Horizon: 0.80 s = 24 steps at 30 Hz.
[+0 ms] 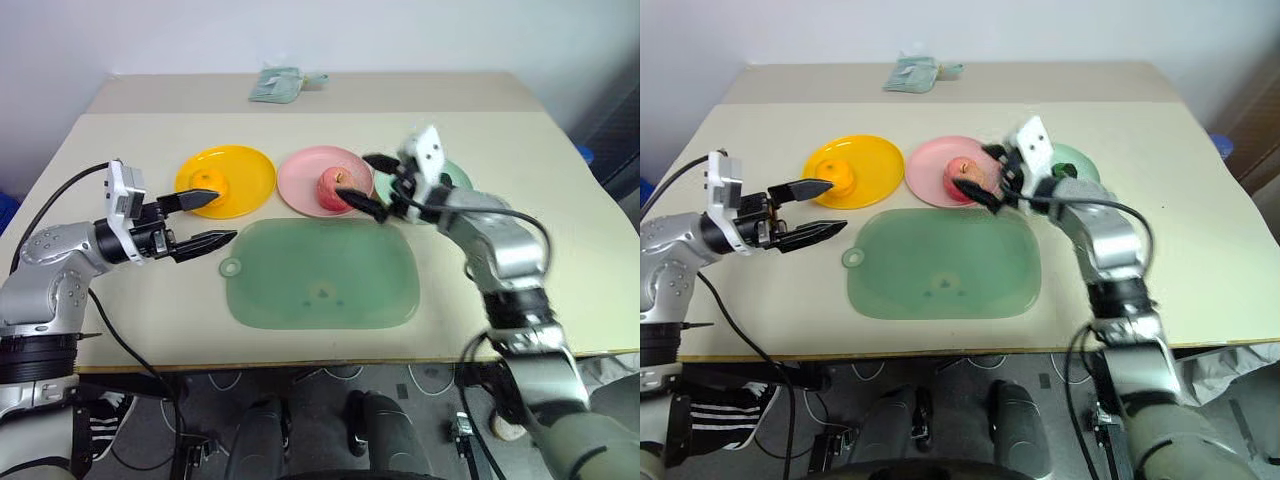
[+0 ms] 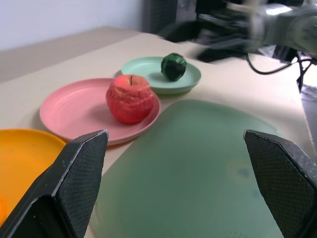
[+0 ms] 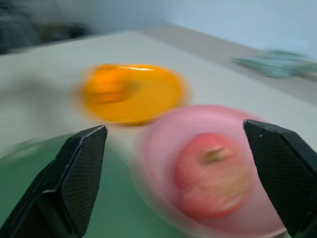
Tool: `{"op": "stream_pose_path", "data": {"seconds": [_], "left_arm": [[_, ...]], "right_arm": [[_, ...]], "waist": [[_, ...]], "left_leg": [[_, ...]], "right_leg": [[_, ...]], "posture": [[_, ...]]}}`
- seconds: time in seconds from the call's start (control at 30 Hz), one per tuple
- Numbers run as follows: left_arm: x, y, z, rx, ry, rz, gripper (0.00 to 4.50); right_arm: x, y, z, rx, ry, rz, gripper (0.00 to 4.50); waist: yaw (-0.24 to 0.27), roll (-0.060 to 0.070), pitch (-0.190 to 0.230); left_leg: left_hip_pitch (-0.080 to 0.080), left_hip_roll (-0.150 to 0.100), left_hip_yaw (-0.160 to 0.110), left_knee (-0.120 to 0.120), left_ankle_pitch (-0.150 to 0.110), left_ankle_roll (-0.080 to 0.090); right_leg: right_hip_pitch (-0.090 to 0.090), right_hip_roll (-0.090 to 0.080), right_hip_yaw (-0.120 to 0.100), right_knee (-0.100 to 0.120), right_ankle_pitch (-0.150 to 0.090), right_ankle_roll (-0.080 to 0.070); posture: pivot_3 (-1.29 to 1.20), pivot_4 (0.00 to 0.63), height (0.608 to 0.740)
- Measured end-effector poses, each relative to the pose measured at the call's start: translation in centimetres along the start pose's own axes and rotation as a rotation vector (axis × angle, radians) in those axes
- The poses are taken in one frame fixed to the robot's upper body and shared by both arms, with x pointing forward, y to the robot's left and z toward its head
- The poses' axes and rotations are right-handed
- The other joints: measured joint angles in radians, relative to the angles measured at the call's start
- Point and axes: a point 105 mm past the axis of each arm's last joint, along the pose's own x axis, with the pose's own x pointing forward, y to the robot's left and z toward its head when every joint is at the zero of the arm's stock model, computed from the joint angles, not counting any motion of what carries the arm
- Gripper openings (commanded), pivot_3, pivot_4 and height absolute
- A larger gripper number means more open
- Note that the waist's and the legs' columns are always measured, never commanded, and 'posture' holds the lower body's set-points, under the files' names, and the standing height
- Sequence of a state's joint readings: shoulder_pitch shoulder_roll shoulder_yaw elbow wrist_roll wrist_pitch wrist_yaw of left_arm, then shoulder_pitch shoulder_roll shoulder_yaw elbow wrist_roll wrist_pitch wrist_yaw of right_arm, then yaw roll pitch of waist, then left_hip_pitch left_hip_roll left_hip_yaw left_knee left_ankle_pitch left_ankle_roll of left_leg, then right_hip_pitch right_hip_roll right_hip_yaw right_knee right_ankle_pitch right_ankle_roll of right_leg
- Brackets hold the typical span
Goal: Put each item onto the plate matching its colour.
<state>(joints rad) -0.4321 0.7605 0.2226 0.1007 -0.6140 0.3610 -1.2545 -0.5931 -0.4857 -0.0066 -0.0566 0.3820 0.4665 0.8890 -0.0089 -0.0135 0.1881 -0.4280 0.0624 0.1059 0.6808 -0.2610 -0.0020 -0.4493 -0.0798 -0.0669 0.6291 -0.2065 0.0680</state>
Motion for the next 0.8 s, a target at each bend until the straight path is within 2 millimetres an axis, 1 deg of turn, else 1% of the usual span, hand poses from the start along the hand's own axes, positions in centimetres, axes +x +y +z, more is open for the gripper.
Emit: {"op": "stream_pose_path", "data": {"seconds": [0.13, 0.2, 0.3, 0.37, 0.5, 0.63, 0.73, 0.8], "left_arm": [[0.7, -0.3, 0.1, -0.002, -0.023, -0.03, 4.5], [1.0, -0.4, 0.0, -0.006, -0.035, -0.044, 4.5], [1.1, -0.8, -0.3, -0.003, -0.041, -0.061, 4.5], [1.3, -1.1, -0.8, -0.013, -0.039, -0.078, 4.5], [2.1, -1.8, -1.1, -0.01, -0.048, -0.12, 4.5], [3.3, -2.6, -1.6, -0.016, -0.049, -0.157, 4.5], [3.3, -2.7, -1.7, -0.018, -0.052, -0.157, 4.5], [3.4, -2.7, -1.6, -0.019, -0.055, -0.155, 4.5]], "right_arm": [[-3.3, 0.7, 0.5, -0.04, 0.01, 0.022, 4.48], [-5.1, 1.5, 0.7, -0.055, 0.006, 0.033, 4.48], [-7.4, 2.7, -0.7, -0.036, 0.066, 0.051, 4.48], [-8.5, 3.0, -1.5, -0.024, 0.107, 0.04, 4.48], [-10.1, 2.5, -1.4, -0.049, 0.155, 0.004, 4.48], [-10.7, 1.8, -1.2, -0.068, 0.151, -0.051, 4.48], [-11.2, 1.8, -2.1, -0.046, 0.172, -0.087, 4.48], [-11.6, 1.6, -2.3, -0.023, 0.175, -0.108, 4.48]], "waist": [[-0.007, 0.0, 0.0], [-0.005, 0.0, 0.0], [-0.001, 0.0, 0.0], [-0.001, 0.0, 0.0], [-0.001, -0.001, 0.0], [-0.001, -0.001, 0.0], [0.0, -0.001, 0.0], [0.0, -0.001, 0.0]], "left_leg": [[0.002, 0.001, 0.001, 0.001, 0.0, 0.0], [0.002, 0.001, 0.0, 0.0, 0.0, 0.0], [0.002, 0.0, 0.0, 0.0, 0.0, 0.0], [0.001, 0.0, 0.0, 0.001, 0.0, 0.0], [0.002, 0.0, 0.0, 0.002, 0.0, 0.0], [0.002, 0.0, -0.001, 0.002, 0.0, 0.0], [0.002, 0.0, -0.001, 0.001, 0.0, 0.0], [0.002, 0.0, -0.001, 0.002, 0.0, 0.0]], "right_leg": [[0.0, 0.001, 0.0, 0.001, 0.0, -0.001], [0.0, 0.001, 0.0, 0.001, 0.0, -0.001], [0.001, 0.001, 0.0, 0.0, 0.0, -0.001], [0.001, 0.0, 0.0, 0.0, 0.0, -0.001], [0.002, 0.0, 0.0, 0.0, -0.002, -0.004], [0.002, 0.0, 0.0, -0.001, -0.002, -0.004], [0.002, 0.0, 0.0, -0.001, -0.002, -0.003], [0.002, 0.0, 0.001, -0.001, -0.002, -0.003]], "posture": [[0.0, 0.15, 0.74], [0.0, 0.15, 0.74], [0.0, 0.15, 0.74], [0.0, 0.15, 0.74], [0.0, 0.15, 0.74], [0.0, 0.15, 0.74], [0.0, 0.15, 0.74], [0.0, 0.15, 0.74]]}}
